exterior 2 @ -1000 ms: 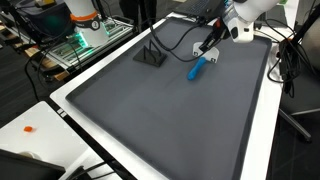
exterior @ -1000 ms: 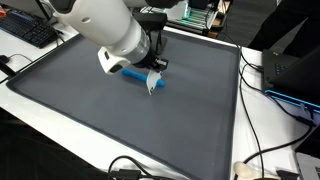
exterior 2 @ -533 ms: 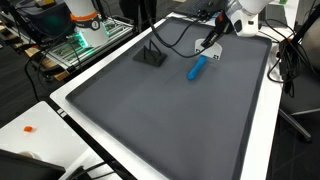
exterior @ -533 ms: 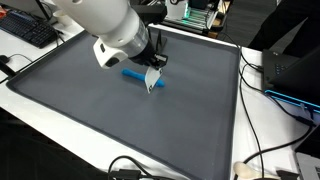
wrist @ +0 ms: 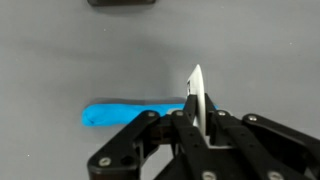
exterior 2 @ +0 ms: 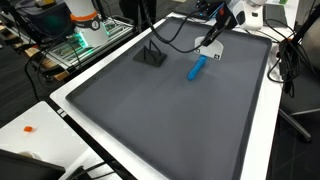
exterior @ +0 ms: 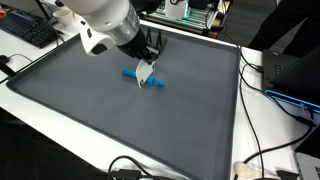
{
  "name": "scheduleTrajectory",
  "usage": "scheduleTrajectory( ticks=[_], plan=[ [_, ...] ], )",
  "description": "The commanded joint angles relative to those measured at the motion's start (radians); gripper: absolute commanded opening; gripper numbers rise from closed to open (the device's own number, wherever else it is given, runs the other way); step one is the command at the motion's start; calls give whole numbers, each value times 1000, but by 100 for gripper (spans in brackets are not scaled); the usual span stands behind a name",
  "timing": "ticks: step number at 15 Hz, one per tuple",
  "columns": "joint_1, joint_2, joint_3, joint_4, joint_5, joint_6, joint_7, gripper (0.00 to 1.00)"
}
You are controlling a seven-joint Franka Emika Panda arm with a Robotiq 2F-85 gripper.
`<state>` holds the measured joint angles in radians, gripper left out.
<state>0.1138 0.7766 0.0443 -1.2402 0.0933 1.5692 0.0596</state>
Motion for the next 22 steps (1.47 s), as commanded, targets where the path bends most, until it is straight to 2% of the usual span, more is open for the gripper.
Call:
scheduleTrajectory(
  ticks=[1, 7, 22],
  plan=[
    [-2, -13, -9, -36, -19, -4, 21, 2],
    [0, 1, -12, -49, -22, 0, 22, 2],
    [33, 38, -14, -71, -72, 93, 57, 2]
  ],
)
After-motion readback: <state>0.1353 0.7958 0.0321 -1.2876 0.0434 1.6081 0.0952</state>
